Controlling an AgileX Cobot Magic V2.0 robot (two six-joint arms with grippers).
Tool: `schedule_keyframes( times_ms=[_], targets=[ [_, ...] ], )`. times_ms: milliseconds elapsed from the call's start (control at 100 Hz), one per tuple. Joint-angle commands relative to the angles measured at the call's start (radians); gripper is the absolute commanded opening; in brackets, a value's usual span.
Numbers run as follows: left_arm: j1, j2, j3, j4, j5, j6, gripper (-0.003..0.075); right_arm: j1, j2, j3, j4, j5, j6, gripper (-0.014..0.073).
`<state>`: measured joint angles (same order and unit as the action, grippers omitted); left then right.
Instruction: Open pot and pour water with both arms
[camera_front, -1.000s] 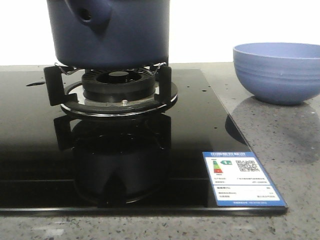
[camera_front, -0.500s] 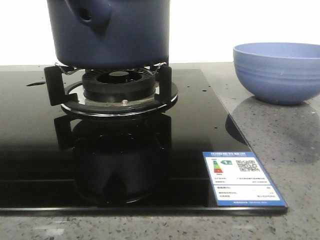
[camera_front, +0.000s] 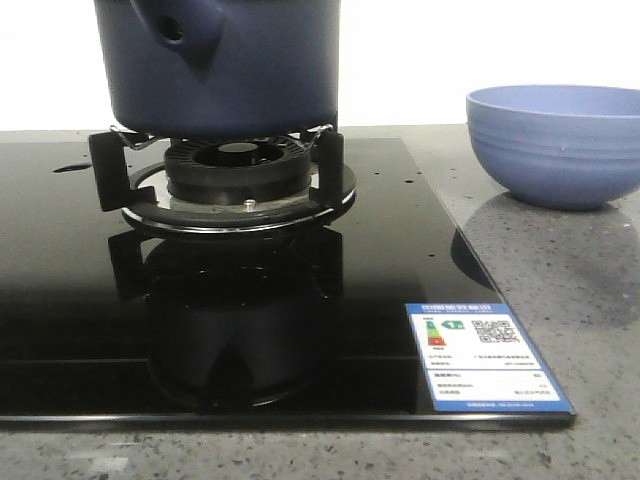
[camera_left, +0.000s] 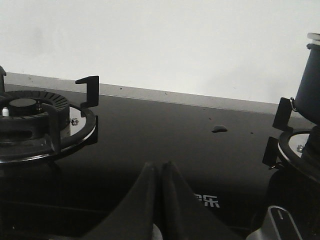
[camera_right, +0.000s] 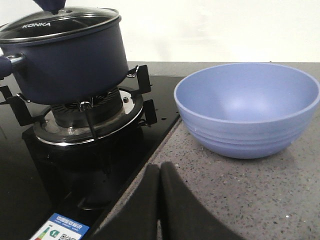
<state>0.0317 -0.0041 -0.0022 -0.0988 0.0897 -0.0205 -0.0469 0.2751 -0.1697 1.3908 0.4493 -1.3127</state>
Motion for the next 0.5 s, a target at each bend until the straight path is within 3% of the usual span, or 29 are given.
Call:
schedule_keyframes(
  times_ms=[0, 160, 230, 280, 490],
  targets=[
    [-0.008, -0.027, 0.034, -0.010, -0.077, -0.008, -0.0020, -0.005, 0.004, -0.025, 0.035, -0.015, -0.012, -0.0062],
    [-0.008, -0.027, 0.034, -0.010, -0.077, -0.008, -0.0020, -0.005, 0.004, -0.030, 0.045, -0.099, -0.010, -0.0062],
    [-0.008, -0.027, 0.034, -0.010, -0.077, -0.008, -0.0020, -0.005, 0.004, -0.057, -0.056, -0.125, 0.049, -0.0062],
    [-0.008, -0.027, 0.034, -0.010, -0.077, -0.008, -0.0020, -0.005, 0.004, -0.083, -0.251, -0.150, 0.197, -0.0062],
    [-0.008, -0.027, 0.034, -0.010, -0.077, -0.008, -0.0020, -0.005, 0.004, -0.102, -1.217, -0.328, 1.154, -0.0062]
  ],
)
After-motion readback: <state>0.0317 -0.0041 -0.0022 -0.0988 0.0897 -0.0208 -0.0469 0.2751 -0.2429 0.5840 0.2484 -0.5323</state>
